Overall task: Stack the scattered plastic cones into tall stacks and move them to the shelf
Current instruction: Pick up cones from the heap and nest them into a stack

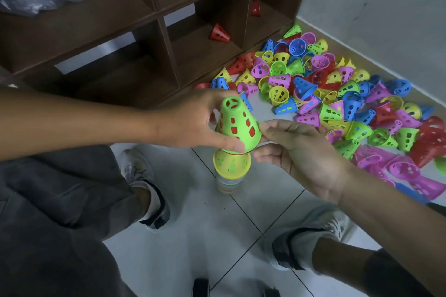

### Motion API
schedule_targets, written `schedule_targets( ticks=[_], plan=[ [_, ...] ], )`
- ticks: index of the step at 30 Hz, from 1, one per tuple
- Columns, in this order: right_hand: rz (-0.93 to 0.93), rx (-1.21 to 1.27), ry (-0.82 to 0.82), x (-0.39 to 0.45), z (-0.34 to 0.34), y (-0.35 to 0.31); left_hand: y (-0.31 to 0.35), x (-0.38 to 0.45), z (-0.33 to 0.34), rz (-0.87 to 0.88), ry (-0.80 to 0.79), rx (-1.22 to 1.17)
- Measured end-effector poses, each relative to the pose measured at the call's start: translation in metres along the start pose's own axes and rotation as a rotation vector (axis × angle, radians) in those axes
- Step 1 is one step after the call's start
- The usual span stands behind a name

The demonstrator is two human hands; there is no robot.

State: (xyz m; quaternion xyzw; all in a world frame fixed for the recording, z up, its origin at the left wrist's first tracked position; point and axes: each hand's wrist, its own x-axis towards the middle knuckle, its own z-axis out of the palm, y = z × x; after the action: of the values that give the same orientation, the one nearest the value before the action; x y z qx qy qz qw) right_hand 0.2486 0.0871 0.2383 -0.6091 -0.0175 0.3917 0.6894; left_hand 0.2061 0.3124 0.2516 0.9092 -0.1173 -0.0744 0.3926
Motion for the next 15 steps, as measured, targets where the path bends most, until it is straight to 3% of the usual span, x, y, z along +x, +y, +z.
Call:
schedule_targets(
  ticks=[4, 8, 15],
  plan=[
    [0.001, -0.207, 0.138, 0.009, -0.011, 0.006, -0.005, -0.007, 0.009, -0.034, -0.025, 0.068],
    [0.055, -0.208, 0.205, 0.016, -0.024, 0.009, -0.02, -0.014, 0.026, -0.069, -0.085, 0.189],
    [0.094, -0.216, 0.224, 0.025, -0.035, 0.018, -0.039, -0.02, 0.046, -0.096, -0.152, 0.113]
  ],
)
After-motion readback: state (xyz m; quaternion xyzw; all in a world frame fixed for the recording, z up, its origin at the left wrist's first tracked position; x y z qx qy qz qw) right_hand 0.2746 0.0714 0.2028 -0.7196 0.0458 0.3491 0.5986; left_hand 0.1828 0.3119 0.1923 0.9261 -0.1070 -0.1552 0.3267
